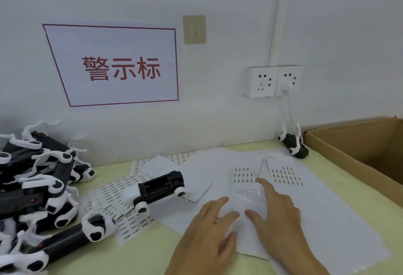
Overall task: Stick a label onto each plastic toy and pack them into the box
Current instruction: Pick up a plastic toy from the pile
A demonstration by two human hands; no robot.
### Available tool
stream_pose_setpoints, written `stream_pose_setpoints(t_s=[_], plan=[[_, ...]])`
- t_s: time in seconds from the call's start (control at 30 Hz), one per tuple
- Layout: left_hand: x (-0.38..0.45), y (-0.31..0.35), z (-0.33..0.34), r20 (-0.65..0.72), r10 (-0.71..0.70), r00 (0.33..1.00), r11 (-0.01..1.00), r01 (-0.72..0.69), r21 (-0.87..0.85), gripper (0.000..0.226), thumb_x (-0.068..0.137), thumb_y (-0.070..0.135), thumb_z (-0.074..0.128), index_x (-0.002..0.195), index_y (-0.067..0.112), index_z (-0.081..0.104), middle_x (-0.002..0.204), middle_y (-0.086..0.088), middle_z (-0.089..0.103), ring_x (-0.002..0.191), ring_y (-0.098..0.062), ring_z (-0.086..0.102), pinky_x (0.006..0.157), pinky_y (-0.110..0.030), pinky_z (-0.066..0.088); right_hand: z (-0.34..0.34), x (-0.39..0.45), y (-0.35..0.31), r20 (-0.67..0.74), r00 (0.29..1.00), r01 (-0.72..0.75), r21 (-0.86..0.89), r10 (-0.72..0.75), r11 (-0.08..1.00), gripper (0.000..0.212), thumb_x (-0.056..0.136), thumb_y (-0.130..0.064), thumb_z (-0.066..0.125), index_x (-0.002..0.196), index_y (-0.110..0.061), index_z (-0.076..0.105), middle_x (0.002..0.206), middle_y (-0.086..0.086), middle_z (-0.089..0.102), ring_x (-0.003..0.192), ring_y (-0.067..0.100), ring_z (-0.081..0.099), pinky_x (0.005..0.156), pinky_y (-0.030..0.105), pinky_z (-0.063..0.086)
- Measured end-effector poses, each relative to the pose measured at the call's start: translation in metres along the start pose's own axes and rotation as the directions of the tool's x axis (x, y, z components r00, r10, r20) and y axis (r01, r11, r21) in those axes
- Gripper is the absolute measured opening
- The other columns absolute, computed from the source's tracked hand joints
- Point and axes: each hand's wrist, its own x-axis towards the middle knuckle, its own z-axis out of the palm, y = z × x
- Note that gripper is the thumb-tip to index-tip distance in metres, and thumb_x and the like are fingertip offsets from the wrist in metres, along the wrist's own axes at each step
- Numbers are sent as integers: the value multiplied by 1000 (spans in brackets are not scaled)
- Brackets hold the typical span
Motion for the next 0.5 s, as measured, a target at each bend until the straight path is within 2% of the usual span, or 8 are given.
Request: stream_pose_setpoints(t_s=[0.07, 0.1, 0.17, 0.2, 0.27, 0.33, 0.4, 0.5], plan=[[-2, -6, 2, 61, -119, 991, 984, 126, -123, 40, 101, 44, 42, 141, 40, 44, 152, 28, 18, 137, 17, 15, 103, -2, 24, -3, 1, -5, -45, 999, 22, 253, -11, 967, 71, 89, -17, 69, 131, -58, 29, 108, -20, 56, 105, 5, 54, 95, 28, 43], [-2, -6, 0, 34, -182, 983, 959, 185, -215, 36, 100, 43, 46, 136, 44, 44, 147, 33, 21, 133, 21, 18, 98, 2, 23, -5, 1, -7, -55, 998, 15, 392, 7, 920, 76, 88, -7, 68, 124, -62, 32, 102, -18, 62, 93, 3, 61, 86, 25, 52], [0, -4, -8, -28, -333, 942, 847, 286, -448, 32, 96, 38, 61, 124, 47, 48, 134, 34, 40, 123, 16, 40, 94, -6, 37, -10, -3, -14, 2, 999, -27, 615, 32, 788, 81, 87, 6, 65, 125, -60, 37, 93, -7, 70, 77, 11, 68, 72, 27, 58], [2, -4, -12, -32, -420, 907, 748, 326, -578, 34, 92, 34, 68, 121, 44, 51, 126, 28, 52, 114, 10, 53, 89, -13, 47, -11, -6, -18, 49, 999, -48, 678, 20, 734, 82, 87, 9, 63, 130, -55, 36, 92, -4, 72, 77, 16, 70, 75, 31, 59], [6, -6, -17, 9, -561, 828, 536, 372, -758, 41, 86, 28, 75, 119, 37, 54, 113, 13, 67, 95, -1, 68, 75, -19, 55, -11, -10, -24, 153, 988, -89, 727, -34, 681, 83, 86, 13, 60, 136, -47, 34, 91, 2, 74, 84, 25, 71, 83, 40, 58], [7, -10, -22, 28, -625, 780, 427, 371, -825, 43, 86, 19, 76, 120, 32, 54, 100, 2, 75, 85, -9, 72, 70, -20, 56, -10, -14, -27, 254, 963, -136, 746, -89, 652, 80, 86, 15, 60, 137, -42, 36, 90, 7, 73, 87, 28, 71, 82, 37, 58], [4, -13, -25, 35, -617, 786, 404, 355, -843, 44, 88, 5, 73, 121, 28, 54, 93, -3, 76, 84, -18, 74, 73, -32, 61, -10, -17, -30, 308, 946, -189, 768, -95, 612, 67, 88, 8, 64, 134, -37, 44, 89, 8, 74, 85, 23, 72, 72, 26, 57], [3, -12, -26, 40, -567, 823, 436, 341, -833, 45, 89, -7, 65, 115, 29, 58, 94, -5, 75, 87, -26, 75, 79, -48, 60, -7, -16, -32, 251, 968, -197, 783, -10, 590, 47, 91, -5, 66, 125, -34, 53, 82, 3, 75, 80, 13, 73, 66, 16, 52]])
